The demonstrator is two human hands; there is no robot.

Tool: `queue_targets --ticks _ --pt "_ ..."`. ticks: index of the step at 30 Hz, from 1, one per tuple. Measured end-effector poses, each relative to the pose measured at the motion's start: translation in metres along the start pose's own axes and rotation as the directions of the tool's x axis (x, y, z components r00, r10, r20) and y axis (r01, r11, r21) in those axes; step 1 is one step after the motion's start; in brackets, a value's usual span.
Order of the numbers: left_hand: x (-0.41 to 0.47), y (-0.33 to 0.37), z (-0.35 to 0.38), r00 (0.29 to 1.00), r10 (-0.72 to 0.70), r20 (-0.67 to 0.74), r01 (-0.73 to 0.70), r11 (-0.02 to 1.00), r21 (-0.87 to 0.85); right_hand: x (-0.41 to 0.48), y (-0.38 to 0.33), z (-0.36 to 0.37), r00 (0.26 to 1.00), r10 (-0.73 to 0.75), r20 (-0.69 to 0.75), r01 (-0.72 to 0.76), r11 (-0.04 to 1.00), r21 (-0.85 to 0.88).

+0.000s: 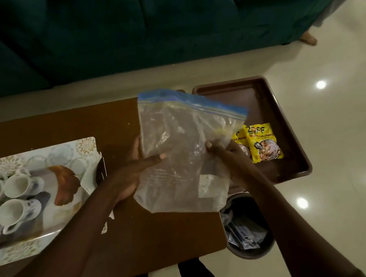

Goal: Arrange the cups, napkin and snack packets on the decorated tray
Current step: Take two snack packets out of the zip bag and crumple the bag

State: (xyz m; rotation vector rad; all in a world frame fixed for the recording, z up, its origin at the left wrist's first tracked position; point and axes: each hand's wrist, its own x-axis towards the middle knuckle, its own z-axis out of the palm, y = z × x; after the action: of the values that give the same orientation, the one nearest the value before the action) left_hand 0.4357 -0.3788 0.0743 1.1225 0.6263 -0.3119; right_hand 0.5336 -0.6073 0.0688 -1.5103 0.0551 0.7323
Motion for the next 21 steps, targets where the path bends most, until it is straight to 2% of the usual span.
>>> queue_targets --ticks 2,3,4,6,8,11,14,17,19,21 --pt "0.004 -0.005 -0.001 0.995 0.072 -0.071 -0.068 0.996 0.05 0.0 0.005 0.005 0.999 -0.023 -0.033 0.022 0.999 -0.049" --pt "0.005 -0.007 -0.001 0.987 0.123 -0.1 -0.111 0.987 0.116 -0.001 0.009 0.006 0.993 -0.048 -0.109 0.04 0.997 -0.072" --pt "0.007 -0.008 0.0 0.974 0.189 -0.126 -0.163 0.967 0.195 -0.002 0.012 0.007 0.975 -0.086 -0.206 0.068 0.993 -0.096" --pt "0.009 -0.008 0.0 0.937 0.314 -0.152 -0.256 0.915 0.312 -0.006 0.017 0.008 0.897 -0.258 -0.36 0.182 0.956 -0.232" --pt "0.009 -0.005 0.002 0.913 0.385 -0.134 -0.309 0.868 0.389 -0.011 0.021 0.007 0.832 -0.434 -0.345 0.284 0.869 -0.406" --pt "0.007 0.0 0.005 0.935 0.356 -0.015 -0.312 0.839 0.446 -0.013 0.022 0.006 0.811 -0.538 -0.228 0.33 0.744 -0.581" --pt "0.001 0.006 0.004 0.968 0.22 0.124 -0.252 0.824 0.508 -0.015 0.016 -0.001 0.888 -0.396 -0.234 0.267 0.857 -0.441" --pt "0.0 0.013 0.001 0.991 -0.022 0.134 -0.068 0.772 0.632 -0.022 0.01 -0.01 0.986 -0.135 -0.1 0.082 0.904 -0.42" --pt "0.001 0.013 0.002 0.987 -0.111 0.117 -0.005 0.704 0.71 -0.025 0.006 -0.012 0.999 -0.039 0.001 0.035 0.874 -0.484" --pt "0.005 0.008 0.003 0.993 -0.083 0.089 -0.019 0.619 0.785 -0.025 0.005 -0.014 0.998 0.013 0.06 0.03 0.749 -0.662"
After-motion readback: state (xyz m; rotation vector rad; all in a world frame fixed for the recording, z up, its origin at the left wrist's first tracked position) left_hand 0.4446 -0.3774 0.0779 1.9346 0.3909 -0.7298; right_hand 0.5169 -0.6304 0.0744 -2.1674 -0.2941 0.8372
